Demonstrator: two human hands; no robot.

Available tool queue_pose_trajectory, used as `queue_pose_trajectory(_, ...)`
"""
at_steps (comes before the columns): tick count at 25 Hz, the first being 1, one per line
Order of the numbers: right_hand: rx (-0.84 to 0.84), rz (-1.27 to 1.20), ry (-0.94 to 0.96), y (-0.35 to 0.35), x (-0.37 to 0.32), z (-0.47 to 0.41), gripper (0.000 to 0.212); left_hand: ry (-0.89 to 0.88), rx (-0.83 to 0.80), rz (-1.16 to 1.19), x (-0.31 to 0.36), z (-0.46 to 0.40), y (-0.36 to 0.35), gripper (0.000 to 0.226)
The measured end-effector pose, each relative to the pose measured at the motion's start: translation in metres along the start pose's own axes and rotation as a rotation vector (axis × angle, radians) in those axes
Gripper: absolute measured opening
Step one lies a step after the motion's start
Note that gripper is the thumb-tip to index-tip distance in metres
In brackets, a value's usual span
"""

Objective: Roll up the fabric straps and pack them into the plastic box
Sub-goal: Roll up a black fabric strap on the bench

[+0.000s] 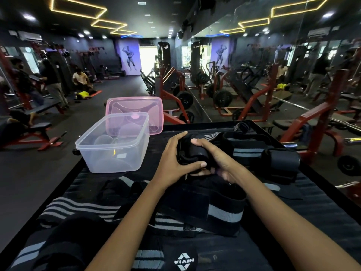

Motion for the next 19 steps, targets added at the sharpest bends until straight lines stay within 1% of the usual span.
queue_pose_trajectory(3, 0.046, -0.061, 0.035, 0.01, -0.006, -0.002, 0.045, 0.062, 0.04, 0.006, -0.006, -0.001, 0.001, 0.07)
queue_pose_trajectory(6, 0.055, -0.127, 0.023, 0.018, -0.008, -0.004, 0.044, 0.042, -0.019, 0.058, -0.003, 0.0, -0.006, 0.05)
queue_pose_trajectory(8, 0.043, -0.162, 0.027, 0.021, -0.009, -0.007, 0.048, 0.032, -0.043, 0.073, -0.005, -0.001, -0.008, 0.043)
queue_pose_trajectory(9, 0.036, -0.159, 0.026, 0.021, -0.009, -0.007, 0.049, 0.04, -0.056, 0.083, -0.007, -0.001, -0.009, 0.044)
queue_pose_trajectory(11, 0.024, -0.124, 0.029, 0.018, -0.007, -0.01, 0.048, 0.092, -0.097, 0.128, -0.012, 0.001, -0.014, 0.055)
queue_pose_trajectory(13, 0.002, -0.084, 0.045, 0.015, -0.006, -0.012, 0.042, 0.169, -0.093, 0.19, -0.018, 0.004, -0.017, 0.069)
queue_pose_trajectory(14, -0.026, -0.074, 0.054, 0.012, -0.006, -0.013, 0.035, 0.211, -0.061, 0.246, -0.021, 0.005, -0.017, 0.071)
queue_pose_trajectory(16, -0.09, -0.055, 0.058, 0.007, -0.008, -0.012, 0.02, 0.315, 0.029, 0.424, -0.029, 0.007, -0.014, 0.063)
queue_pose_trajectory(17, -0.103, -0.036, 0.05, 0.006, -0.009, -0.011, 0.018, 0.366, 0.069, 0.499, -0.035, 0.008, -0.012, 0.057)
queue_pose_trajectory(19, -0.066, 0.05, 0.043, 0.011, -0.01, -0.008, 0.02, 0.413, 0.107, 0.537, -0.045, 0.008, -0.008, 0.051)
Point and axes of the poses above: each hand's wrist, its own z-axis away from the middle knuckle, its own y-axis out of the back of the hand, x = y × z, the point moved 8 cm from there along -z, towards the middle knuckle, and after that the axes turned 9 degrees about -z, right-handed, at the moved point
